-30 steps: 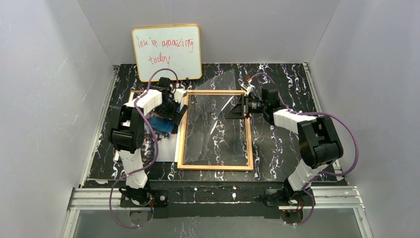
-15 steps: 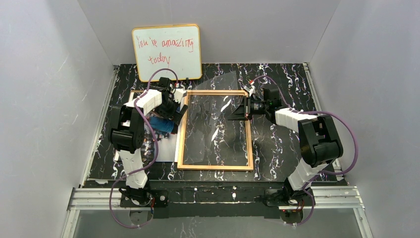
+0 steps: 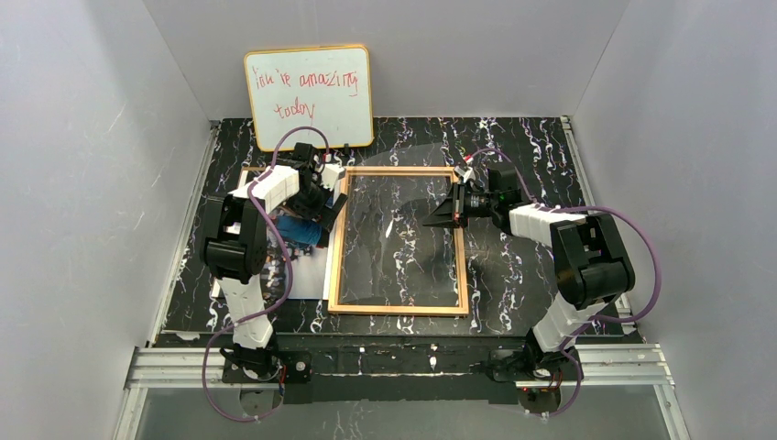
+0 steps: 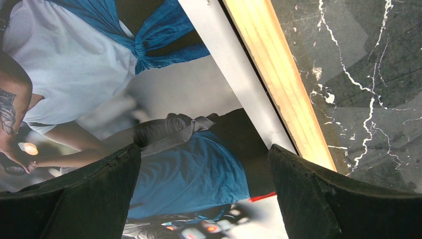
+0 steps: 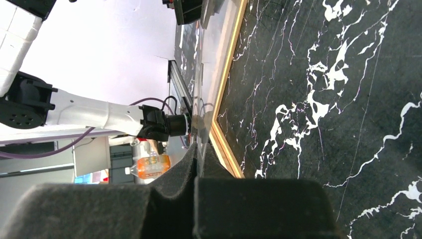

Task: Put the photo into the frame
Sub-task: Pick up the photo frame item from the photo frame.

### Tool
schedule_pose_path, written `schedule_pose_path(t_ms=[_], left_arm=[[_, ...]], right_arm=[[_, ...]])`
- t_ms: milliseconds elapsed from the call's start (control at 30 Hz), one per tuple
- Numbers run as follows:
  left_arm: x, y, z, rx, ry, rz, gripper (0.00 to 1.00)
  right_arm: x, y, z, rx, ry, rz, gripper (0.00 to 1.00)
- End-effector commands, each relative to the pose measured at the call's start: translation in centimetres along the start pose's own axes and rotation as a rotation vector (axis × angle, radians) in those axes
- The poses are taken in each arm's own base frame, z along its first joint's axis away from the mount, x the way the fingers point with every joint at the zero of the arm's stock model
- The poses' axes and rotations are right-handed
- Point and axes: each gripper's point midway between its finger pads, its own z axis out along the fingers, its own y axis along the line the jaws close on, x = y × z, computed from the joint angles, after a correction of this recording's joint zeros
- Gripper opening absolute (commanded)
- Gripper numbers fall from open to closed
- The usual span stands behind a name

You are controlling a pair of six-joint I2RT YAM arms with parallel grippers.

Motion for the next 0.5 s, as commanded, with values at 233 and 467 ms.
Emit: schedule_pose_path(t_ms=[233, 467], left_arm=[[2.56, -2.21, 0.47, 0.098, 0.071, -0.028, 0.96], [2.46, -2.28, 0.30, 0.102, 0.069, -0.029, 0.96]], right_arm=[[0.33, 0.28, 0.09, 0.021, -0.047, 0.030, 0.01], [0.32, 0.33, -0.04, 0.032, -0.044, 0.036, 0.01]])
